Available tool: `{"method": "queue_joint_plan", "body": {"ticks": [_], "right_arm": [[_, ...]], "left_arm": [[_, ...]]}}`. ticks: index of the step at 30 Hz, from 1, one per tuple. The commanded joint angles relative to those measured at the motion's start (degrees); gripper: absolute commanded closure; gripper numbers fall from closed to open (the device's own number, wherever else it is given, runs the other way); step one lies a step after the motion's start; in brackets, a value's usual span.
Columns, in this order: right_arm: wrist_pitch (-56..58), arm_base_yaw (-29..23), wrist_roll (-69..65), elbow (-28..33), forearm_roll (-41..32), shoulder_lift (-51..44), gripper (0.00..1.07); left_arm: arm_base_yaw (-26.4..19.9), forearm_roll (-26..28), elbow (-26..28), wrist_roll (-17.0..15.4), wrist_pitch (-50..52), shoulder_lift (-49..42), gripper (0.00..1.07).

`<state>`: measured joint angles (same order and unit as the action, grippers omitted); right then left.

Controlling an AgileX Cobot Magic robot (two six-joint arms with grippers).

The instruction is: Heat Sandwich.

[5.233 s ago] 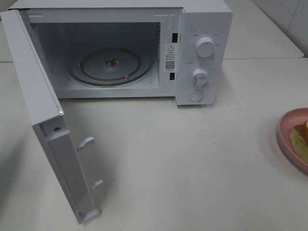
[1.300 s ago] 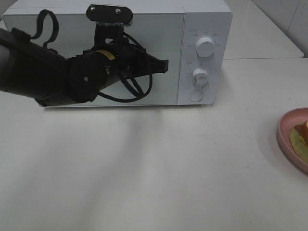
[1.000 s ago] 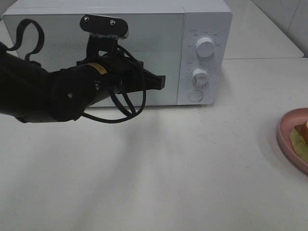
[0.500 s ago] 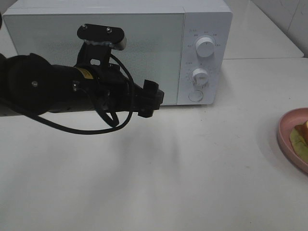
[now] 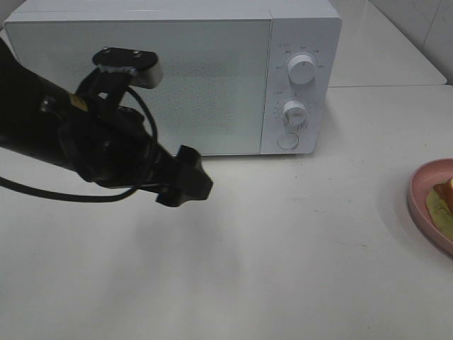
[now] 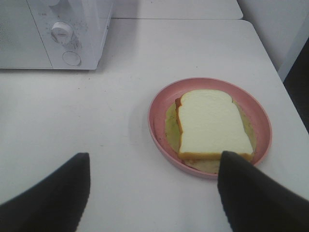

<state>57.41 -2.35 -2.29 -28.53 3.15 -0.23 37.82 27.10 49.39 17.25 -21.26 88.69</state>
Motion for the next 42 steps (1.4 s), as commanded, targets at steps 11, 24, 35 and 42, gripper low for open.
{"method": "queue_joint_plan", "body": {"ticks": [11, 24, 35, 42], "right_arm": [[-0.29, 0.40, 0.11, 0.06, 0.06, -1.60, 0.36], [-0.29, 0.40, 0.11, 0.06, 0.06, -1.60, 0.36], [-0.29, 0.40, 0.11, 0.06, 0.06, -1.60, 0.36], [-0.29, 0.40, 0.11, 0.06, 0.06, -1.60, 0.36]], "left_arm": [[-24.18, -0.57, -0.06, -0.57, -26.36, -12.03, 0.09], [-45.55, -5.50, -0.06, -4.35, -36.96, -23.15, 0.09], [-45.66, -10.66, -8.25, -6.65, -35.87, -36.10, 0.09], [-45.66, -11.12, -13.29, -6.65, -35.81, -46.35, 0.09]]}}
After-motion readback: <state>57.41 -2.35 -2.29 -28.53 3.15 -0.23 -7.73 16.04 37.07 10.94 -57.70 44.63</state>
